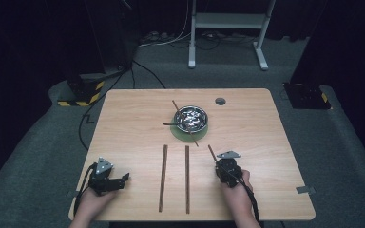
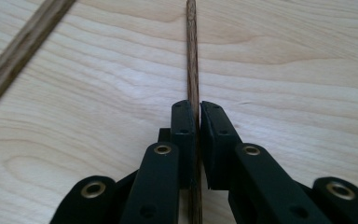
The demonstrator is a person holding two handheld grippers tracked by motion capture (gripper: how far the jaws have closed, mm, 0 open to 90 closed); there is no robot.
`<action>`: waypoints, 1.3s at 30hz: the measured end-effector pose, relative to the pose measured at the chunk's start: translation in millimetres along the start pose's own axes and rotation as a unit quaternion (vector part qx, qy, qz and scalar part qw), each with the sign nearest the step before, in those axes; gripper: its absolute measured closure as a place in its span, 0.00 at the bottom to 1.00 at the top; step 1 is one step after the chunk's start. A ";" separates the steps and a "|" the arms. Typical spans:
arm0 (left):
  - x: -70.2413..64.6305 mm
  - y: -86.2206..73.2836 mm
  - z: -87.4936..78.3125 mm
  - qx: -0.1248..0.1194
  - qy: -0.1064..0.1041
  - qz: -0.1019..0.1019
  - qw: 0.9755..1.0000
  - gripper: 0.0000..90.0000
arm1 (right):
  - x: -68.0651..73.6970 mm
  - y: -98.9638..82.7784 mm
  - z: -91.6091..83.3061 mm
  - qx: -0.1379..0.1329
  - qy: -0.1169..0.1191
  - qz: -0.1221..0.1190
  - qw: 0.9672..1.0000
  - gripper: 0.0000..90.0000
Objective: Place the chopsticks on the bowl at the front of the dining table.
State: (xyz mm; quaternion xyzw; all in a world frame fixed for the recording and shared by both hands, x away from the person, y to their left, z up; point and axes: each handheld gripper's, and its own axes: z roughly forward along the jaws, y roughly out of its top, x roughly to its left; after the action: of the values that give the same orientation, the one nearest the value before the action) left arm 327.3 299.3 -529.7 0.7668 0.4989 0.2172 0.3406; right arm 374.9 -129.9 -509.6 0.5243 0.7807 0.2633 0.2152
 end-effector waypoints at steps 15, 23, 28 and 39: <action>-0.5 0.1 0.5 0.003 -0.010 0.008 1.000 0.18 | -9.1 9.7 -1.6 0.046 0.019 -0.006 0.999 0.88; -2.1 0.2 0.6 0.004 -0.014 0.015 1.000 0.15 | -7.4 7.1 -4.8 0.051 0.018 -0.013 0.998 0.86; -1.9 0.2 0.7 0.004 -0.015 0.015 1.000 0.15 | -6.3 5.6 -5.8 0.048 0.012 -0.019 0.999 0.86; -1.7 0.3 0.7 0.004 -0.016 0.015 1.000 0.15 | -5.7 6.0 -6.2 0.039 0.016 -0.029 0.999 0.94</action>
State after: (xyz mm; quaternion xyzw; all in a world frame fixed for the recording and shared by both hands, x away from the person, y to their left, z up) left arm 327.3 297.5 -529.9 0.7791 0.4824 0.2081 0.3420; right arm 377.4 -134.5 -500.7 0.5056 0.8083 0.2345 0.1899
